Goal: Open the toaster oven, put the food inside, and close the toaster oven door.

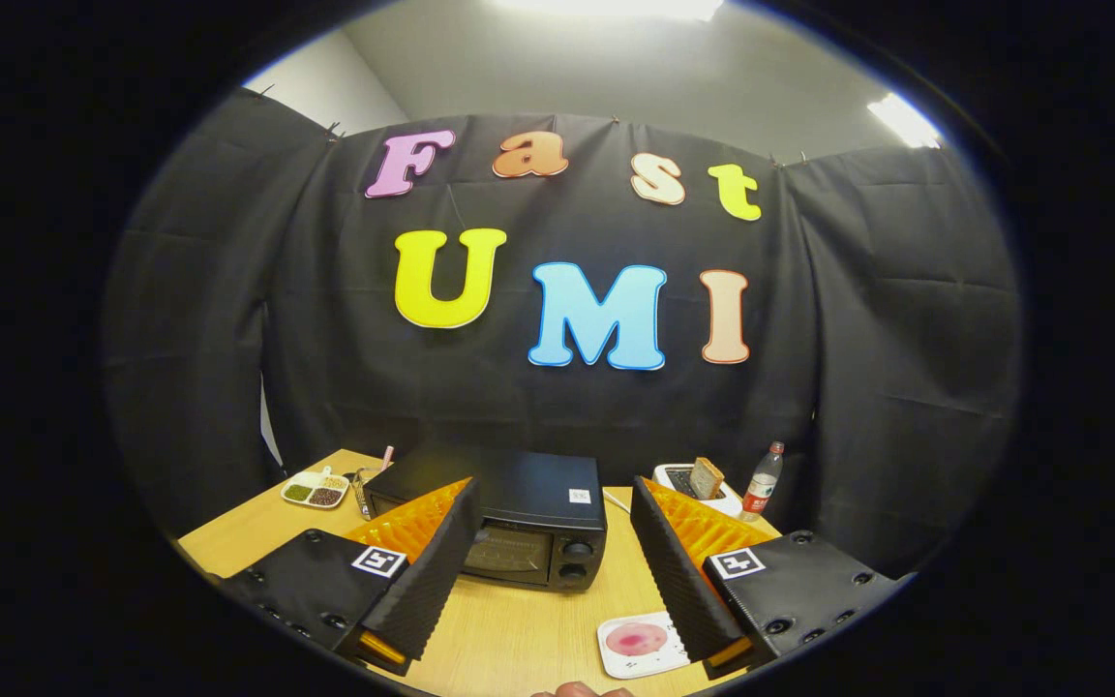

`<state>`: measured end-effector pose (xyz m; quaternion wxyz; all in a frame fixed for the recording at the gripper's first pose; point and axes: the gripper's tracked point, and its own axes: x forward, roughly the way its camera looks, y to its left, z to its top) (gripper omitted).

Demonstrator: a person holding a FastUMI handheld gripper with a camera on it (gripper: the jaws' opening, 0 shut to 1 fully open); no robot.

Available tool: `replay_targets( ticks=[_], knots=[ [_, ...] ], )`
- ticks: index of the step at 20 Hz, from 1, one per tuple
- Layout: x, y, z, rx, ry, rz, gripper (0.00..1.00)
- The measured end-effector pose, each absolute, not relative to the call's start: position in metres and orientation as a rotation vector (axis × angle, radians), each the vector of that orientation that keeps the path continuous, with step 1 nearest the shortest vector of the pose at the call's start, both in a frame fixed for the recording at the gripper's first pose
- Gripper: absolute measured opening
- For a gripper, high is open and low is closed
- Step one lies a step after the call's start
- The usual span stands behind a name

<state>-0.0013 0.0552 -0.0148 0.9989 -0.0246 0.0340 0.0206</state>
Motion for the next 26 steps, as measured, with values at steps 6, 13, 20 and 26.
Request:
replay_targets(
  ticks=[6, 13, 20, 26],
  knots=[
    [0.026, 0.086, -0.025, -0.034, 0.099, 0.051, 0.98],
    [0.057, 0.113, -0.054, -0.035, 0.169, 0.069, 0.98],
    [0.088, 0.122, -0.081, -0.027, 0.219, 0.053, 0.98],
    [0.118, 0.124, -0.104, -0.013, 0.238, 0.040, 0.98]
  ],
)
